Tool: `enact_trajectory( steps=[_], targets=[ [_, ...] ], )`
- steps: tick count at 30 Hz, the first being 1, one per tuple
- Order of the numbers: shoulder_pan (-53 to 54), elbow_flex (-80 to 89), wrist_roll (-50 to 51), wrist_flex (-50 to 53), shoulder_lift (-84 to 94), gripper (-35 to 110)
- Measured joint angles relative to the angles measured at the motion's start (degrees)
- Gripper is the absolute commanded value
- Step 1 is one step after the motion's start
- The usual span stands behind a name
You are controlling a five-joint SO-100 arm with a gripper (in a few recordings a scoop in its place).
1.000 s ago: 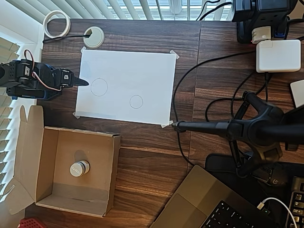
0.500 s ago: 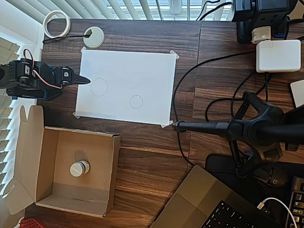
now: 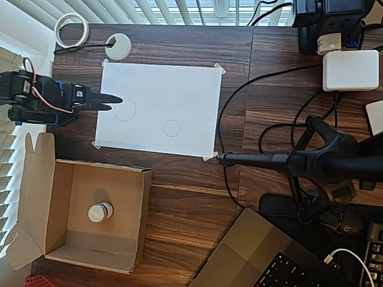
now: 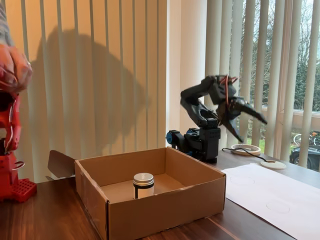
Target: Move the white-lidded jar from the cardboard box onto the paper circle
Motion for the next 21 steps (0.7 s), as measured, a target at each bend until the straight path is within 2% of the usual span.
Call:
enact_trajectory(
  steps=[5,11,17,21],
  targets=[
    [9.3,-16.1,-11.2,1.4,-10.3,46],
    [25.4,-20.1,-31.4,-2.3,-17.2,46],
    [44.7,-18.5,-55.4,-17.4,-25.0,46],
    [53.5,-19.9,-66.6,-29.0,-36.1,46]
  ],
)
